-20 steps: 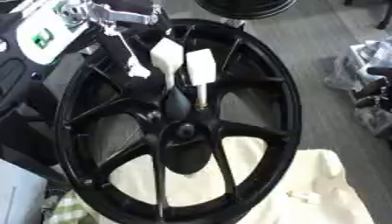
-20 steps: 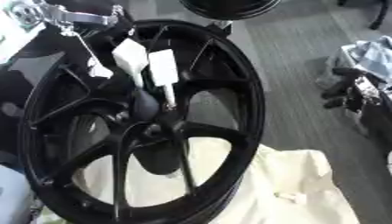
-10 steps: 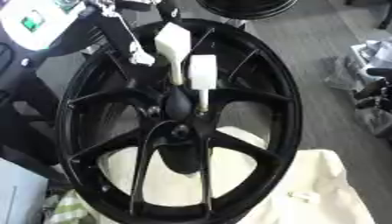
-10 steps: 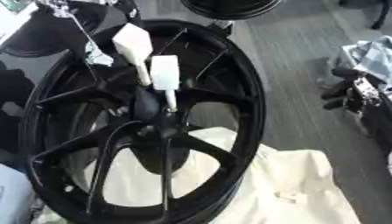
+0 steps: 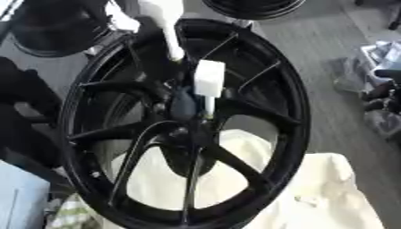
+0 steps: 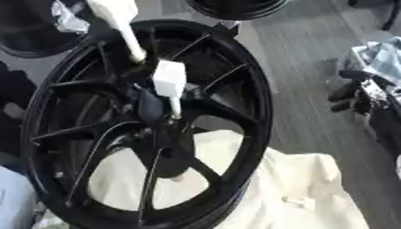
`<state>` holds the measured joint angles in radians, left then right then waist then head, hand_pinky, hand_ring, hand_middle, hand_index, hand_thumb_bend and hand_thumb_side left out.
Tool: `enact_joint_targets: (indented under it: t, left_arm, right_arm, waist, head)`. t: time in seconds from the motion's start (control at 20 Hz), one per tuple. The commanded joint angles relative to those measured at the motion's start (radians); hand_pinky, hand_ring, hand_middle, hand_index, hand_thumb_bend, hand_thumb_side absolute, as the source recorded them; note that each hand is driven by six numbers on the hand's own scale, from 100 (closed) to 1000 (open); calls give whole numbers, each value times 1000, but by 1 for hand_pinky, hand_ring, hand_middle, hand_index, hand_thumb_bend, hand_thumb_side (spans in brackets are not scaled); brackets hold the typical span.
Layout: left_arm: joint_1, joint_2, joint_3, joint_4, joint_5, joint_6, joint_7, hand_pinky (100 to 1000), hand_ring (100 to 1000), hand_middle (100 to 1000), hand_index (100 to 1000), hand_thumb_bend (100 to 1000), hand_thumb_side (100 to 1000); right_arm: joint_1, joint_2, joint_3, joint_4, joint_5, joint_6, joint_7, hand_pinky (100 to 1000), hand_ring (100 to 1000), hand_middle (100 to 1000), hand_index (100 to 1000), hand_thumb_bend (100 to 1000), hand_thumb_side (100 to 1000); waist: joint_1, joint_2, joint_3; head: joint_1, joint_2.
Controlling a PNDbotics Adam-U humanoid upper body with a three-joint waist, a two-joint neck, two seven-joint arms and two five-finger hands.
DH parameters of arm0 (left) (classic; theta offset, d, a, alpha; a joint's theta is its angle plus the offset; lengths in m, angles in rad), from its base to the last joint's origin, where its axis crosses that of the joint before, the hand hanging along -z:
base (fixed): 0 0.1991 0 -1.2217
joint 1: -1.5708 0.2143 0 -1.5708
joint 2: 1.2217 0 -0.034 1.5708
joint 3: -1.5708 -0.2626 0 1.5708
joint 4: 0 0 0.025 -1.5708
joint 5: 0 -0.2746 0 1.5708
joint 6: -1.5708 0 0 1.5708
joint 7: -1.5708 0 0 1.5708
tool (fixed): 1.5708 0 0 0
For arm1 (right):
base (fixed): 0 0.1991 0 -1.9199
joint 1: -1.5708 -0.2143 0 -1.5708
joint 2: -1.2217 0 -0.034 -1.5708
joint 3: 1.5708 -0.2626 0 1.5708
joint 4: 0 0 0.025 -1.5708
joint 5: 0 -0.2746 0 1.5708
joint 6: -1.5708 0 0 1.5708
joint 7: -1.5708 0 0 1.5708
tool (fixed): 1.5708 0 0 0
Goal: Pull the pin out of the wheel hub.
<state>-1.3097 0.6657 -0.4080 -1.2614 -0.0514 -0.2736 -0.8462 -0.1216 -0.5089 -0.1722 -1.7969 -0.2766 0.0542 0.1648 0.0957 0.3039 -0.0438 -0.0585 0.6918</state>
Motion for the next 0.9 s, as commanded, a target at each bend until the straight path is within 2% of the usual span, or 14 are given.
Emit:
enact_joint_targets:
  t: [0.05, 0.45, 0.7, 0.9]
  left_arm:
    - [17, 101, 83, -25, 25, -31, -61, 806, 636, 474, 335, 100, 245]
    - [243, 306, 249, -60, 64, -1, -61, 803, 631, 468, 338, 100, 246]
    - [424, 397, 376, -66, 106, 14, -58, 800, 627, 465, 343, 100, 247]
    - [588, 442, 458, -74, 111, 18, -13, 805, 631, 471, 358, 100, 246]
  right_arm:
    - [2, -36, -16, -6, 6, -1, -9, 597, 644, 528, 803, 100, 746]
    - [17, -41, -30, -8, 13, -7, -22, 597, 645, 529, 803, 100, 744]
    - [16, -40, -38, -8, 11, -8, -30, 597, 645, 529, 804, 100, 743]
    - [23, -40, -45, -8, 11, -9, -36, 598, 645, 530, 804, 100, 743]
  waist:
    - [-3, -30, 6]
    - [1, -27, 26]
    - [1, -23, 31]
    - [1, -23, 40]
  head:
    - [-11, 2]
    - [-31, -2]
    - [-22, -7]
    - [-13, -5]
